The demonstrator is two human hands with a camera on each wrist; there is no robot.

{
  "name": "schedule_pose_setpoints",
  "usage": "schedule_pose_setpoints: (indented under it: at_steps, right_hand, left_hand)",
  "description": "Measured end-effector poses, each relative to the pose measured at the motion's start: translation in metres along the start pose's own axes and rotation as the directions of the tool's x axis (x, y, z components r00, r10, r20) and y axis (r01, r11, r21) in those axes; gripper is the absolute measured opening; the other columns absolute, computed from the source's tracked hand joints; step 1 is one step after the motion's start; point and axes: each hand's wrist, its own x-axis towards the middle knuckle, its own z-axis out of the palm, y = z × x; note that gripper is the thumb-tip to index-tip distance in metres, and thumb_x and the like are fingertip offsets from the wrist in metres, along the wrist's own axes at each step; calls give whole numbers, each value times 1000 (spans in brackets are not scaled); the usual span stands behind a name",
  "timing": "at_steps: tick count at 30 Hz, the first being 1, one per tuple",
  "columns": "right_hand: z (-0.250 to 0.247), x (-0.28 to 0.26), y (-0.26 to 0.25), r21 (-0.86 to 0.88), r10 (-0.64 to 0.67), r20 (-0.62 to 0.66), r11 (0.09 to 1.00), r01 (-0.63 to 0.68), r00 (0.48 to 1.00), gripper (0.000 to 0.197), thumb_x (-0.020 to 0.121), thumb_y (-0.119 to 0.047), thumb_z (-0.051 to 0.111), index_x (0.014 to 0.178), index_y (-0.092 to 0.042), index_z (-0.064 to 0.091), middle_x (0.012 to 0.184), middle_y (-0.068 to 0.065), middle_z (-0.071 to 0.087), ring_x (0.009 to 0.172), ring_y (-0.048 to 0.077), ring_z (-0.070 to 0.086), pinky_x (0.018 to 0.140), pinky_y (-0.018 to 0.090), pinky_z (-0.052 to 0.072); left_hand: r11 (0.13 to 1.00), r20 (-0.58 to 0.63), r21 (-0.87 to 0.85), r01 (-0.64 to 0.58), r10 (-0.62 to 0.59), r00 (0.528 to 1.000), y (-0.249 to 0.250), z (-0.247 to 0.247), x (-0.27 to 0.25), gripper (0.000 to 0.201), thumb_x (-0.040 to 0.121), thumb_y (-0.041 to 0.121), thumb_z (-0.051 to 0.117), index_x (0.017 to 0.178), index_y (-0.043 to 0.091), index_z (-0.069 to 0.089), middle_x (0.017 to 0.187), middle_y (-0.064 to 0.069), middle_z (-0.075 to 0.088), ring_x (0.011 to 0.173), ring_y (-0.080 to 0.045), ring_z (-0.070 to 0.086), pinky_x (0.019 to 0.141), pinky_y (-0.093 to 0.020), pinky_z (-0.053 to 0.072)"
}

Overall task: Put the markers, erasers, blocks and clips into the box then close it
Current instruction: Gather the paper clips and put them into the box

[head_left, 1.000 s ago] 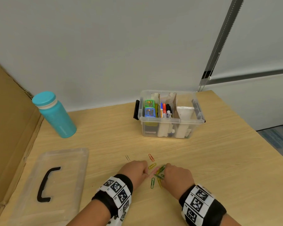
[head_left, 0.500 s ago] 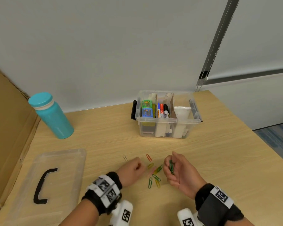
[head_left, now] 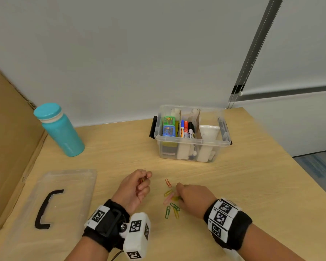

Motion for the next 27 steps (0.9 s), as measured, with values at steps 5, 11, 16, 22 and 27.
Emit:
schedule_pose_setpoints:
  at_steps: [5, 11, 16, 22, 27]
  right_hand:
    - [-1, 5, -3, -97, 22, 63, 995, -16, 998, 38, 93, -30, 45, 123, -7, 43, 112, 12, 62, 99, 31, 61, 69, 32, 38]
    - [-3, -4, 33, 438, 29, 137, 895, -87, 990, 18, 96, -35, 42, 90, -18, 42, 75, -6, 46, 65, 10, 44, 59, 24, 36]
    - [-10, -13, 58, 921, 33, 222, 321, -221, 974, 24, 97, -28, 35, 77, -16, 41, 63, -4, 40, 49, 9, 30, 47, 22, 28]
    - [5, -12, 53, 570, 26, 79, 819, -67, 997, 42, 82, -51, 63, 102, -22, 40, 87, -4, 57, 72, 9, 51, 64, 23, 42]
    - [11, -6, 23, 297, -67, 84, 954, 39, 994, 39, 93, -39, 52, 118, -14, 36, 103, 9, 62, 79, 21, 54, 68, 33, 43]
  left_hand:
    - [997, -85, 59, -50, 55, 995, -6, -5, 4, 16, 95, 1, 37, 95, 7, 52, 71, -3, 51, 44, -6, 36, 35, -16, 31]
    - [987, -77, 139, 84, -74, 994, -19, 2, 4, 14, 93, 12, 37, 89, 10, 51, 66, 1, 48, 55, -10, 41, 43, -19, 37]
    - [832, -202, 533, 152, -49, 978, -35, 11, 12, 24, 90, 6, 33, 74, 14, 48, 54, 5, 40, 45, -9, 34, 39, -19, 27]
    - [-50, -17, 999, 21, 77, 997, -48, 17, 13, 31, 82, 41, 66, 101, 21, 53, 103, 3, 63, 95, -15, 59, 83, -28, 48]
    - [-110, 12, 994, 1, 115, 993, -48, 26, 16, 16, 86, 33, 64, 93, 23, 53, 81, 10, 53, 83, -12, 54, 74, -24, 43]
